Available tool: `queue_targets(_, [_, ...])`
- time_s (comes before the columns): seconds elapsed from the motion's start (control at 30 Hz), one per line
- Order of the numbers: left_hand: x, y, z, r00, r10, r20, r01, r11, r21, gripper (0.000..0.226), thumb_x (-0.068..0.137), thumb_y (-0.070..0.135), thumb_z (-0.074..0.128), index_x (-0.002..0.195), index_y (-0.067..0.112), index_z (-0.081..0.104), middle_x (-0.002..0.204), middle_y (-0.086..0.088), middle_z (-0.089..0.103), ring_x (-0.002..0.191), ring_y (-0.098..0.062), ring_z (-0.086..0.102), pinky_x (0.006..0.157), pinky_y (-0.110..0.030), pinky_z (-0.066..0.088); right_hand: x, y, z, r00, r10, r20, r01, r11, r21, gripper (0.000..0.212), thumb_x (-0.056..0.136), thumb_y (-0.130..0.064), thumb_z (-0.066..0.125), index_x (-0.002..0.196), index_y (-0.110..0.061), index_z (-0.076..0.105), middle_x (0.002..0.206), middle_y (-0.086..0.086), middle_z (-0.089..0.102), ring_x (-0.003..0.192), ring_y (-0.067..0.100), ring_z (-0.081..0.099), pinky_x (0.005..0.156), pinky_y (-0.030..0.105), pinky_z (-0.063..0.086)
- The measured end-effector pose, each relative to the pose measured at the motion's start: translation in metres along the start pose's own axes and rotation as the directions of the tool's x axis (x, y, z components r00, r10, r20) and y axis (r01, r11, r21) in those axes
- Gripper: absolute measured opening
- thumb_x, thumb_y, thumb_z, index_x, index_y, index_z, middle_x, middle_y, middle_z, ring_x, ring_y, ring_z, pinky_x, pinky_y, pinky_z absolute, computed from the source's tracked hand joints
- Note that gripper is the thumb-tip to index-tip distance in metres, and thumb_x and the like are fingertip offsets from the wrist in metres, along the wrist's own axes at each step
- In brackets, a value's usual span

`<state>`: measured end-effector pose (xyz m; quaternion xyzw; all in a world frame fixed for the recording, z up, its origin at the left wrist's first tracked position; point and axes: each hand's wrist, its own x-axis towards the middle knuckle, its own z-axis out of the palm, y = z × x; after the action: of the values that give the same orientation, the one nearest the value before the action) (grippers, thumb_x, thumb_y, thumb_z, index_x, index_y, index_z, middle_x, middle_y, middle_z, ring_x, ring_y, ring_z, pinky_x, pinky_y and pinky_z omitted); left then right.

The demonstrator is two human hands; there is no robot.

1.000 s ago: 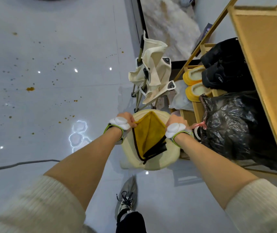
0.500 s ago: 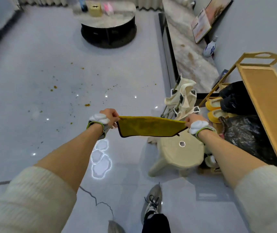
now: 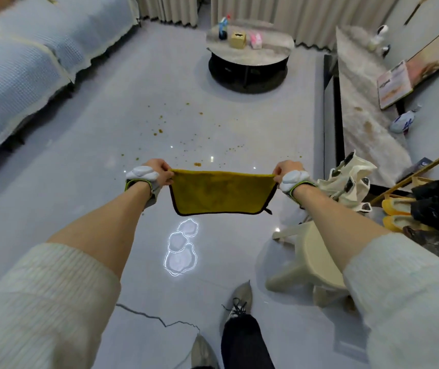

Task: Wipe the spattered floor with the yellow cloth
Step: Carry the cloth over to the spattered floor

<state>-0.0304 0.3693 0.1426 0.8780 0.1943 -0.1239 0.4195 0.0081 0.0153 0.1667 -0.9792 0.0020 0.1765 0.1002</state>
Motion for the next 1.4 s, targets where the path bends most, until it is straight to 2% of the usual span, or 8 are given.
queue_targets(0.1, [0.015, -0.029, -0.021, 0.997, -0.055, -0.056, 0.059, 0.996, 0.072, 0.015, 0.094, 0.018, 0.061, 0.078, 0.018, 0.06, 0.086, -0.01, 0.073, 0.081, -0.024, 0.071, 0.086, -0.041, 0.057, 0.026, -0.037, 0.017, 0.997, -0.037, 0.068, 0.033, 0.998, 0.056, 0.02, 0.081, -0.006, 0.06, 0.097, -0.003, 0.072, 0.102, 0.019, 0.071, 0.099, 0.027, 0.067, 0.075, 0.037, 0.057])
queue_targets(0.23, [0.041, -0.06, -0.034, 0.988, -0.123, -0.089, 0.133, 0.984, 0.115, 0.009, 0.091, 0.023, 0.062, 0.083, 0.019, 0.063, 0.087, -0.007, 0.074, 0.084, -0.023, 0.07, 0.086, -0.042, 0.057, 0.062, -0.072, 0.039, 0.984, -0.074, 0.162, 0.061, 0.994, 0.086, 0.019, 0.083, -0.005, 0.058, 0.095, -0.009, 0.072, 0.096, 0.012, 0.072, 0.094, 0.029, 0.066, 0.073, 0.028, 0.053])
queue_targets(0.6, [0.098, -0.096, -0.086, 0.956, -0.23, -0.182, 0.25, 0.964, 0.091, 0.008, 0.089, 0.027, 0.063, 0.083, 0.022, 0.064, 0.086, -0.003, 0.073, 0.087, -0.023, 0.069, 0.087, -0.042, 0.057, 0.143, -0.17, 0.033, 0.942, -0.235, 0.241, 0.24, 0.971, 0.007, 0.018, 0.089, -0.011, 0.059, 0.103, -0.011, 0.07, 0.1, 0.011, 0.072, 0.096, 0.027, 0.065, 0.075, 0.027, 0.052])
queue_targets(0.77, [0.122, -0.114, -0.106, 0.945, -0.248, -0.214, 0.271, 0.958, 0.089, 0.008, 0.088, 0.028, 0.062, 0.082, 0.023, 0.063, 0.084, -0.002, 0.072, 0.084, -0.023, 0.068, 0.084, -0.038, 0.056, 0.166, -0.203, 0.043, 0.927, -0.263, 0.265, 0.284, 0.958, -0.042, 0.016, 0.089, -0.01, 0.059, 0.099, -0.01, 0.071, 0.1, 0.011, 0.072, 0.096, 0.027, 0.065, 0.07, 0.026, 0.048])
queue_targets(1.0, [0.179, -0.155, -0.121, 0.958, -0.243, -0.151, 0.264, 0.955, 0.137, 0.008, 0.09, 0.026, 0.061, 0.084, 0.021, 0.062, 0.087, -0.004, 0.069, 0.078, -0.023, 0.061, 0.069, -0.029, 0.046, 0.198, -0.245, 0.074, 0.937, -0.233, 0.259, 0.256, 0.965, -0.057, 0.02, 0.092, -0.01, 0.055, 0.107, -0.008, 0.068, 0.106, 0.012, 0.07, 0.105, 0.029, 0.062, 0.08, 0.031, 0.052])
queue_targets(1.13, [0.207, -0.183, -0.113, 0.96, -0.252, -0.125, 0.265, 0.96, 0.097, 0.011, 0.089, 0.026, 0.06, 0.079, 0.023, 0.059, 0.089, -0.007, 0.07, 0.086, -0.028, 0.065, 0.08, -0.037, 0.054, 0.214, -0.257, 0.1, 0.948, -0.16, 0.274, 0.167, 0.986, -0.001, 0.021, 0.092, -0.01, 0.055, 0.108, -0.008, 0.067, 0.11, 0.015, 0.069, 0.107, 0.031, 0.062, 0.09, 0.037, 0.053])
queue_targets(1.23, [0.228, -0.203, -0.093, 0.962, -0.246, -0.116, 0.254, 0.966, 0.057, 0.01, 0.09, 0.029, 0.059, 0.087, 0.019, 0.06, 0.093, -0.008, 0.07, 0.089, -0.03, 0.065, 0.086, -0.044, 0.054, 0.229, -0.252, 0.126, 0.953, -0.117, 0.281, 0.11, 0.993, 0.042, 0.021, 0.092, -0.011, 0.056, 0.109, -0.007, 0.066, 0.111, 0.016, 0.069, 0.108, 0.031, 0.061, 0.09, 0.037, 0.052])
queue_targets(1.4, [0.273, -0.259, -0.017, 0.97, -0.207, -0.131, 0.208, 0.978, -0.004, 0.009, 0.094, 0.025, 0.056, 0.088, 0.019, 0.055, 0.088, -0.004, 0.061, 0.079, -0.027, 0.056, 0.068, -0.035, 0.045, 0.271, -0.215, 0.2, 0.95, -0.096, 0.296, 0.08, 0.995, 0.066, 0.021, 0.091, -0.01, 0.056, 0.109, -0.006, 0.066, 0.109, 0.018, 0.069, 0.107, 0.033, 0.061, 0.089, 0.037, 0.052])
